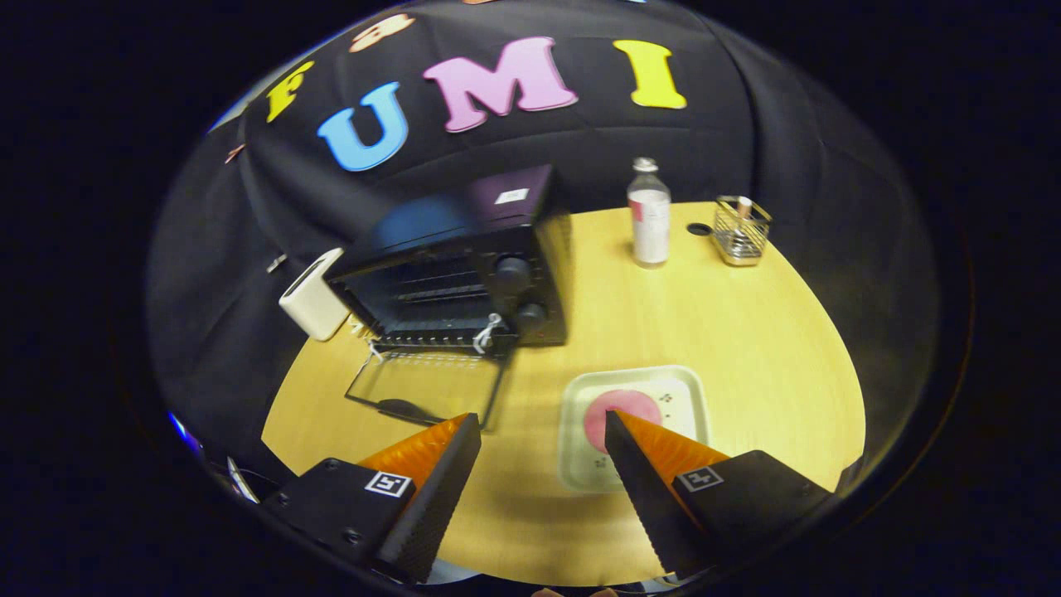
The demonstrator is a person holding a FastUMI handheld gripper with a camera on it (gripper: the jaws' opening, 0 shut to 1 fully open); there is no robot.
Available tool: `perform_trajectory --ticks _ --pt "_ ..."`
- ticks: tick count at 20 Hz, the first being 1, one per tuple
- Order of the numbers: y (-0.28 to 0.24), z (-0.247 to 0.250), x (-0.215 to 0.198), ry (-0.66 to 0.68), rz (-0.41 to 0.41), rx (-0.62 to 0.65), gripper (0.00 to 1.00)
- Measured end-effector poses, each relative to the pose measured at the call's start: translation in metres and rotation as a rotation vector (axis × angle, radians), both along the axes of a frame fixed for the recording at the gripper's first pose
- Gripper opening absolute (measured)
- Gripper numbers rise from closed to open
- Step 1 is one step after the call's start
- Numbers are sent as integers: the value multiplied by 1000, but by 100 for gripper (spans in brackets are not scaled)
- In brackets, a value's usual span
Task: Open the toaster oven, put the food inside, and close the toaster oven door.
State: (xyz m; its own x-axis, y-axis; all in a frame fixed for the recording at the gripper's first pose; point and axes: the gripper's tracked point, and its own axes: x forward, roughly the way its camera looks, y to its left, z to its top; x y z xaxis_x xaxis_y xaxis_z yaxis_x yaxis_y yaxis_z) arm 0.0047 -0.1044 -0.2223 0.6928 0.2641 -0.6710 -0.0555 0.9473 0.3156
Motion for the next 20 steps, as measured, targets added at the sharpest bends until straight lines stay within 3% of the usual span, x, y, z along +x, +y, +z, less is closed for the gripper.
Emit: perform_trajectory --ticks 8,17,20 --pt "-83 -64 8 166 -38 57 100" --pt "-80 -119 -1 300 -1 62 100" --pt "-72 -117 3 283 0 78 99"
